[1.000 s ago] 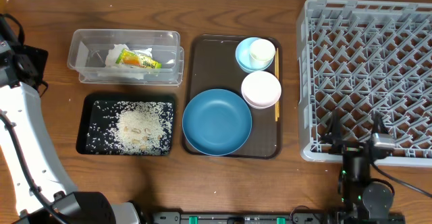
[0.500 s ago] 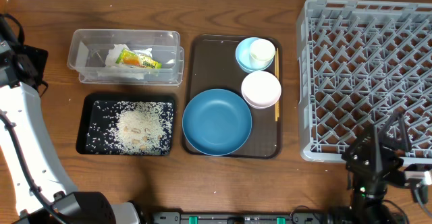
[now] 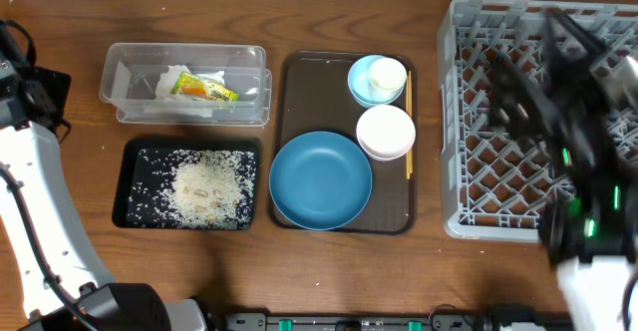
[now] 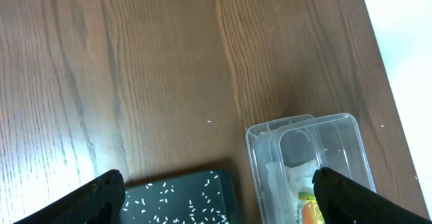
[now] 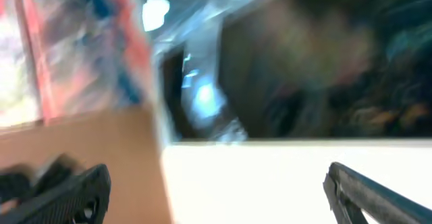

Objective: Sort waste into correct bins and load items into the dishwasher rack
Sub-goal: 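Reach the right gripper to the pink bowl and grasp it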

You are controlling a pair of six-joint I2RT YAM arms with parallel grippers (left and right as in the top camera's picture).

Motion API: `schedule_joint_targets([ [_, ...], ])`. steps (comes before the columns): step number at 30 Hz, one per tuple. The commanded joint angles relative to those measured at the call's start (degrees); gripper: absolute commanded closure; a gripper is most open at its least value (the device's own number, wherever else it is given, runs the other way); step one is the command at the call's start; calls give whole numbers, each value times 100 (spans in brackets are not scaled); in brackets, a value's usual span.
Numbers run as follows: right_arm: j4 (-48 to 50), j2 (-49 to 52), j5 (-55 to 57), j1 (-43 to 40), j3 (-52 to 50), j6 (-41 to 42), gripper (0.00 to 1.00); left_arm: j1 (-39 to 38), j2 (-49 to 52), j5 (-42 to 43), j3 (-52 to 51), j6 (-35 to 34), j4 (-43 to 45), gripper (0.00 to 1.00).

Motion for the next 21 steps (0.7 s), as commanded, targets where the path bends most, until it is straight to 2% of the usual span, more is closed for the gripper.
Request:
schedule_joint_targets([
  [1,-992,942,-1650,374,1113,-658,1,20,11,-31,20,37,-20,8],
  [7,-4190,2142,-623,1526,2774,-2577,1,20,11,-31,20,37,-20,8],
  [11,-6039,2592,1904,2321,3495,-3289,1,20,11,-31,20,37,-20,9],
  [14,-6852,2914,3150,2695,3744,-3307,1,20,11,-31,20,37,-20,9],
  [21,-7589,3762,3263,2817,3759,-3303,1,20,11,-31,20,37,-20,8],
])
